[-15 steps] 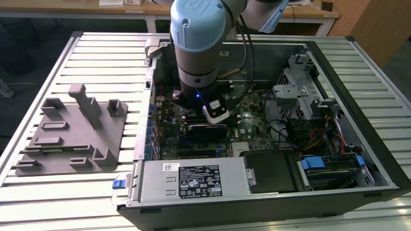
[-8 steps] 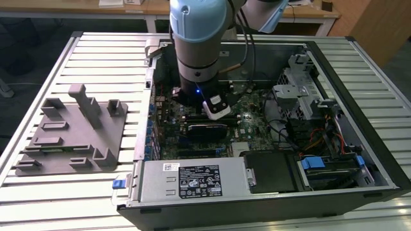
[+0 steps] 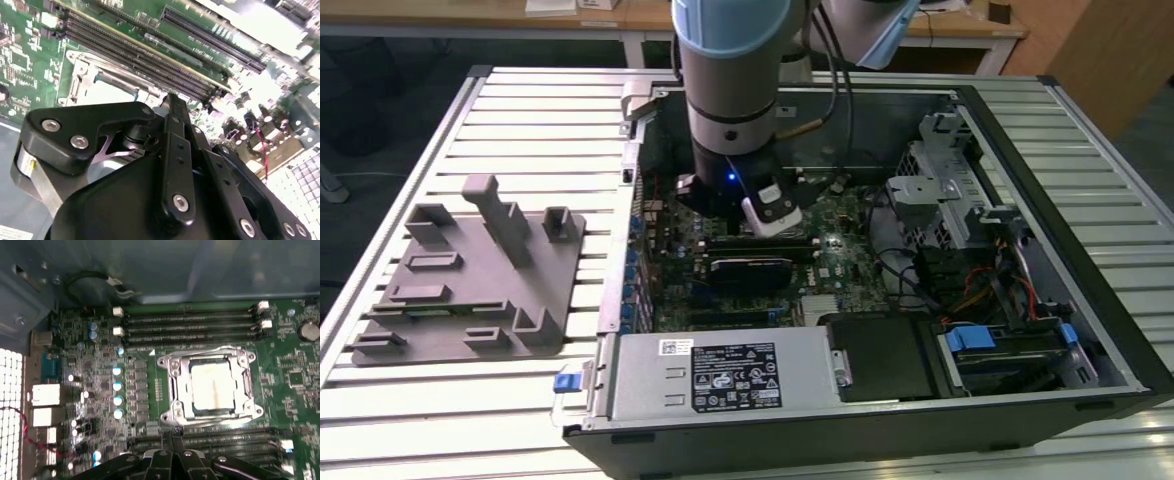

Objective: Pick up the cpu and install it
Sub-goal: 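Install the second cpu locking lever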

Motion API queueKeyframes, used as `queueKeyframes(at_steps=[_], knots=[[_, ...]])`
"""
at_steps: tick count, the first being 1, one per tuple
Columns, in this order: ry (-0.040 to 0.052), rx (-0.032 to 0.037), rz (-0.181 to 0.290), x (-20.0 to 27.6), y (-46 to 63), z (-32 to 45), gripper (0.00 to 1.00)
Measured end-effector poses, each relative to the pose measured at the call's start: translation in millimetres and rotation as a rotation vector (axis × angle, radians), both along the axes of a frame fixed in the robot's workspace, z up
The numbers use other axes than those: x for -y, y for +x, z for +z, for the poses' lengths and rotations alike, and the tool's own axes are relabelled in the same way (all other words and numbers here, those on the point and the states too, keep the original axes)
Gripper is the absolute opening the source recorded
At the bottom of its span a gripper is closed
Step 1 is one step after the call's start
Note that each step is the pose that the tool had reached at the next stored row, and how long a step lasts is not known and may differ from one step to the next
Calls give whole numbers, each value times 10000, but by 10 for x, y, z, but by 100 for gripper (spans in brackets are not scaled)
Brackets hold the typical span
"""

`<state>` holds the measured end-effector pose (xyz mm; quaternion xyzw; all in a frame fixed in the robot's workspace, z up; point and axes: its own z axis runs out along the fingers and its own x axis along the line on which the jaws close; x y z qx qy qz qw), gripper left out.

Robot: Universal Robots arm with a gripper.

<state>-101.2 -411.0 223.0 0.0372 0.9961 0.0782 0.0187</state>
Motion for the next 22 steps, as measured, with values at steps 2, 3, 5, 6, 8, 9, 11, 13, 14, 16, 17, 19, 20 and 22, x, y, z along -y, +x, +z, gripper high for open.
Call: queueKeyframes(at_steps=[2,3,5,6,8,9,11,13,14,16,17,19,20,22], knots=[[-301,1,-10,-7,1,2,11],[-340,1,-10,-11,5,2,11],[-346,1,-9,-19,20,2,11],[-346,1,-10,-24,34,2,11],[-347,0,-12,-30,78,2,11],[-347,0,-12,-32,109,2,11],[-347,-1,-10,-37,176,1,11],[-346,-4,-11,-45,244,1,11],[-346,-5,-11,-51,276,1,11],[-347,-7,-10,-68,335,1,11],[-347,-9,-10,-81,361,1,11],[-347,-9,-10,-114,391,0,11],[-347,-8,-12,-135,399,-1,11],[-348,-9,-10,-183,409,-1,11]])
